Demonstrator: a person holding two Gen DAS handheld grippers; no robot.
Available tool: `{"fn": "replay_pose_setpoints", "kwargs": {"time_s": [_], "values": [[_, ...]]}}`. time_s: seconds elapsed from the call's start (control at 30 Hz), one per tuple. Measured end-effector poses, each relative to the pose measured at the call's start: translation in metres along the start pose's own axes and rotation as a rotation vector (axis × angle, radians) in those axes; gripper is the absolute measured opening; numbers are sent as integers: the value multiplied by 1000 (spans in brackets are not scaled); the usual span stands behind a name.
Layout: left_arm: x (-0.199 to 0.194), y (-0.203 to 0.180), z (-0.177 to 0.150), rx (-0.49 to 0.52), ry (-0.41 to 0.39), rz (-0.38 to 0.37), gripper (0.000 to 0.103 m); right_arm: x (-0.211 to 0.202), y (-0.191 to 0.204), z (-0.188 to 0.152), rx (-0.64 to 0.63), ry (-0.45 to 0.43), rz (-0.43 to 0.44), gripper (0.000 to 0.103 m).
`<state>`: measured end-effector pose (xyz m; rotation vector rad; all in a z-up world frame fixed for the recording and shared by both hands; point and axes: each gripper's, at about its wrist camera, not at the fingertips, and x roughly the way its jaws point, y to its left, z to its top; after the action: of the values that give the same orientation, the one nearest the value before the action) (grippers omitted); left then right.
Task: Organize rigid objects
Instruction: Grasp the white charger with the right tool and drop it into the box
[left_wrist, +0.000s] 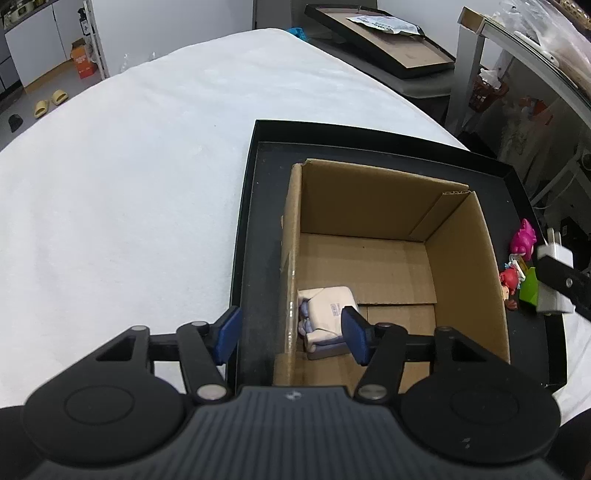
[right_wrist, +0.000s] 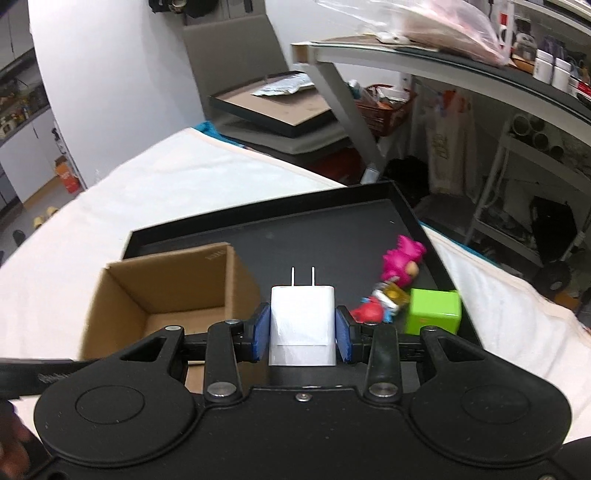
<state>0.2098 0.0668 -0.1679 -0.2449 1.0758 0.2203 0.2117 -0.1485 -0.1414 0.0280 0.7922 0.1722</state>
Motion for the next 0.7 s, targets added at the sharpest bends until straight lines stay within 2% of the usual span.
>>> {"fn": "replay_pose_setpoints", "kwargs": {"time_s": [0.1,0.2,0.43,0.6,0.7], "values": [[4,7,0,-18,14,-26,44,-1,11,4,-9,-3,32,36],[7,12,1,-29,25,-50,39,-1,23,8,-23,11,58,37],[16,18,2,-31,58,-80,36,8,48,17,-59,37,86,37],[22,22,3,-24,79,-101,35,18,68,21,-81,74,141,37],[24,23,2,-23,84,-116,29,25,80,24,-92,89,179,37]]}}
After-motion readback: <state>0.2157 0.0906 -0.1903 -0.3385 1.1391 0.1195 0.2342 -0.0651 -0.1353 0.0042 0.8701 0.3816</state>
